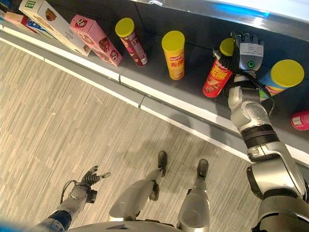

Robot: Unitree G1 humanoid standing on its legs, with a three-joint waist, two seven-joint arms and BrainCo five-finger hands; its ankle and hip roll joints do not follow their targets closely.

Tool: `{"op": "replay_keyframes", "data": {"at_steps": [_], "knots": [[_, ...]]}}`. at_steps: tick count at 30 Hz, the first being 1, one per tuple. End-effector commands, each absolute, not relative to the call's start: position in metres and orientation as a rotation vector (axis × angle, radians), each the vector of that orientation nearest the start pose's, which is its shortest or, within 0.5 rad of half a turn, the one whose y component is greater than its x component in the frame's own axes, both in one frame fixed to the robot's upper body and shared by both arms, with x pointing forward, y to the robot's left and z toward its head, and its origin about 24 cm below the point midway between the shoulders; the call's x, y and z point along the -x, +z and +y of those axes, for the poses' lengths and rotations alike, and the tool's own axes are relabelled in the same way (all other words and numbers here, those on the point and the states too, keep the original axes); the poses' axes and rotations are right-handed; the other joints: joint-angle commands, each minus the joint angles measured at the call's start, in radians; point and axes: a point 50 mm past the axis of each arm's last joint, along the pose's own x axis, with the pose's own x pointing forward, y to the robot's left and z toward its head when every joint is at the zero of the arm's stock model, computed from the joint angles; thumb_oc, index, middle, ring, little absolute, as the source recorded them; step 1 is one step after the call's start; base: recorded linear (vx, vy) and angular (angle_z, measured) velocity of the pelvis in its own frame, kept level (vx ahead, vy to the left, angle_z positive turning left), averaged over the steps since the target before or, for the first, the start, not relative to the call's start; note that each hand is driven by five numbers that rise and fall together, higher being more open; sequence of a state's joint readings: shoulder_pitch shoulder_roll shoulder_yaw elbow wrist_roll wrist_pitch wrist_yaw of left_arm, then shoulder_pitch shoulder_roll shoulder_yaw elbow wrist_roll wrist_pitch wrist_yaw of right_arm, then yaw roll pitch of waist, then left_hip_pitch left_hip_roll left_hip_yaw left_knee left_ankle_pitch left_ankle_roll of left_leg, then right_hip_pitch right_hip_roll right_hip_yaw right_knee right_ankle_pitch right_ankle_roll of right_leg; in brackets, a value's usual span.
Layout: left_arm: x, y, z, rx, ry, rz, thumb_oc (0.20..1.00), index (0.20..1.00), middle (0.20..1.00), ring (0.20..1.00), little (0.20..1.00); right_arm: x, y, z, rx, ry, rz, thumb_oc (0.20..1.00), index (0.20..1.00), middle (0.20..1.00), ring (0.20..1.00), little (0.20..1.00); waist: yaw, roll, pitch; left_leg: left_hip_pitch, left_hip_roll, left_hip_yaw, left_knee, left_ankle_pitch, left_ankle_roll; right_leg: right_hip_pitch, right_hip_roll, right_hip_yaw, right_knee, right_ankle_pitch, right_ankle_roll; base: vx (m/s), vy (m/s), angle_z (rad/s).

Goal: Put the goods on the table back onto the shelves and tidy them up.

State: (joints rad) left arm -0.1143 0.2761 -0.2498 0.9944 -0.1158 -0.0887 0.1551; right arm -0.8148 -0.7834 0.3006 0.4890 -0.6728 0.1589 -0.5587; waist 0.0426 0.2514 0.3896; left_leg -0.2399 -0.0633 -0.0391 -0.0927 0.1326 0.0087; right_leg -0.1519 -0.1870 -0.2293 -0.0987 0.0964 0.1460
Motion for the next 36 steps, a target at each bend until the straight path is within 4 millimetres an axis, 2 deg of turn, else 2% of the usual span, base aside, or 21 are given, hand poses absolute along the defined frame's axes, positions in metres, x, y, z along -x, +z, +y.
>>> {"op": "replay_keyframes", "data": {"at_steps": [1,8,12,21,29,36], "knots": [[-0.193,-0.116,0.228,-0.348,0.131,0.786,1.000,1.000,1.000,1.000,1.000,-0.345,0.296,-0.251,1.473,-0.824,-0.780,0.200,0.200,0.200,0.200,0.200,0.015,-0.030,-0.059,-0.009,0.030,0.050,0.005,-0.073,-0.085,-0.022,-0.093,0.083,0.132,-0.107,0.068,-0.02,0.036,0.01],[-0.197,-0.114,0.228,-0.342,0.141,0.776,1.000,1.000,1.000,1.000,1.000,-0.344,0.306,-0.251,1.476,-0.865,-0.800,0.200,0.200,0.200,0.200,0.200,0.020,-0.019,-0.053,-0.028,0.025,0.049,0.005,-0.067,-0.085,-0.039,-0.095,0.081,0.132,-0.100,0.071,0.00,0.018,0.00],[-0.197,-0.115,0.227,-0.338,0.141,0.776,1.000,1.000,1.000,1.000,1.000,-0.345,0.304,-0.250,1.476,-0.861,-0.795,0.200,0.200,0.200,0.200,0.200,0.021,-0.019,-0.050,-0.032,0.023,0.049,0.005,-0.066,-0.085,-0.044,-0.096,0.084,0.133,-0.098,0.071,0.00,0.016,0.00],[-0.199,-0.114,0.225,-0.329,0.141,0.769,1.000,1.000,1.000,1.000,1.000,-0.349,0.292,-0.242,1.457,-0.809,-0.783,0.200,0.200,0.200,0.200,0.200,0.020,-0.017,-0.046,-0.037,0.021,0.052,0.005,-0.065,-0.085,-0.052,-0.101,0.091,0.135,-0.096,0.072,0.00,0.000,0.00],[-0.202,-0.112,0.223,-0.328,0.145,0.762,1.000,1.000,1.000,1.000,1.000,-0.352,0.276,-0.225,1.427,-0.722,-0.788,0.200,0.200,0.200,0.200,0.200,0.013,-0.023,-0.046,-0.029,0.024,0.060,0.005,-0.068,-0.084,-0.053,-0.100,0.098,0.135,-0.097,0.070,0.00,0.000,0.00],[-0.205,-0.112,0.221,-0.326,0.147,0.755,1.000,1.000,1.000,1.000,1.000,-0.354,0.267,-0.223,1.414,-0.697,-0.767,0.200,0.200,0.200,0.200,0.200,0.006,-0.027,-0.042,-0.028,0.025,0.064,0.005,-0.069,-0.085,-0.055,-0.100,0.100,0.137,-0.097,0.070,0.00,0.000,0.00]]}}
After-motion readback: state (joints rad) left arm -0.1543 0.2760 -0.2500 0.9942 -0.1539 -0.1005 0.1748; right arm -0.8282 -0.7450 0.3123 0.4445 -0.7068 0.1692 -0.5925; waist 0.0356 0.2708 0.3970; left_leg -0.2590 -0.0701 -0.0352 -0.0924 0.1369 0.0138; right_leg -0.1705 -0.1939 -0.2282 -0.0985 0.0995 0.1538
